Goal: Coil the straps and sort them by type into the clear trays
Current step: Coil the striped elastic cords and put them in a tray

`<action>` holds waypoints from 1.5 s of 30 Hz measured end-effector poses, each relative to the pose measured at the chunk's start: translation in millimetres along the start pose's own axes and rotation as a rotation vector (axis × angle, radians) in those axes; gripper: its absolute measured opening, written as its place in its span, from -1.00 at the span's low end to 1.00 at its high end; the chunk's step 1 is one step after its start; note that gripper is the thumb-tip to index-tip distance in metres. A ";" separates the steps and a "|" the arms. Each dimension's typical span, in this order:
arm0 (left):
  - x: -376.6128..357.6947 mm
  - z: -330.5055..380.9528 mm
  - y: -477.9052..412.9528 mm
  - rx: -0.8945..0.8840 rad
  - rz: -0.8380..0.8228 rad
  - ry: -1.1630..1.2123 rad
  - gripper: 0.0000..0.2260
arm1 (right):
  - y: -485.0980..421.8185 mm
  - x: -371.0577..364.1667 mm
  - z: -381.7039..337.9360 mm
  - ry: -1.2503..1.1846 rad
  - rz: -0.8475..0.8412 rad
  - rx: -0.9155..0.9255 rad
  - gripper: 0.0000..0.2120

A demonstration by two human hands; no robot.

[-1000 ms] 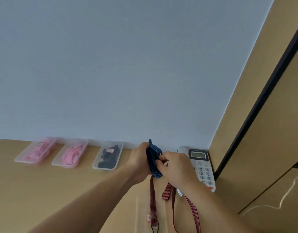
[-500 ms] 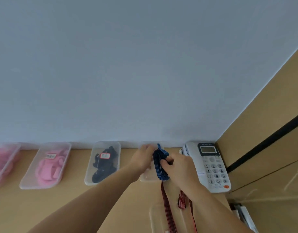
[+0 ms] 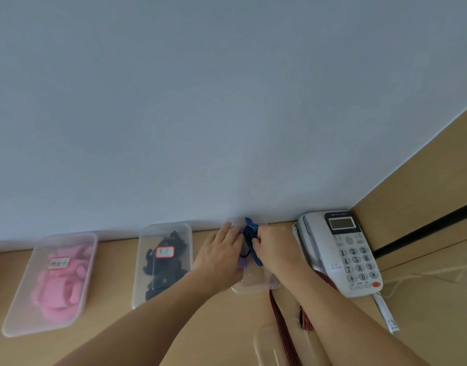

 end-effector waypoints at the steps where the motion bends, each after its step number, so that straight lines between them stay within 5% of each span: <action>1: 0.5 -0.9 -1.5 -0.012 0.024 -0.006 -0.42 | -3.5 -1.9 -0.1 0.004 0.001 0.004 -0.84; 8: 2.3 -4.4 -9.3 -0.038 0.111 0.019 -0.64 | -10.7 -11.6 8.8 0.036 0.036 0.004 -0.77; 15: -0.7 -3.7 -8.8 -0.061 0.111 0.006 -0.43 | -16.3 -31.9 -1.8 0.153 0.021 0.091 -0.86; 19: 5.1 -1.1 -5.9 -0.117 0.175 0.019 -0.71 | -15.9 -45.4 0.2 0.216 0.012 0.123 -0.84; 24: 7.8 -3.7 -5.2 -0.099 0.202 0.089 -0.83 | -18.1 -46.3 11.5 0.137 0.021 0.118 -0.77; 36: -6.8 -10.0 -8.3 0.021 0.117 -0.058 -0.57 | -4.7 -47.6 18.2 0.059 0.071 0.114 -0.78; 45: -6.3 -4.1 -8.5 0.059 0.106 0.021 -0.74 | 1.5 -41.6 20.7 -0.015 0.085 0.134 -0.78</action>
Point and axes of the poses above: each hand's wrist, its own y-axis away from the middle knuckle, its own x-axis out of the back of the hand, z = x × y, the point moved 2 cm from there along -y, towards the middle knuckle, and after that the axes turned 12 degrees about y, right-handed, at the moved point
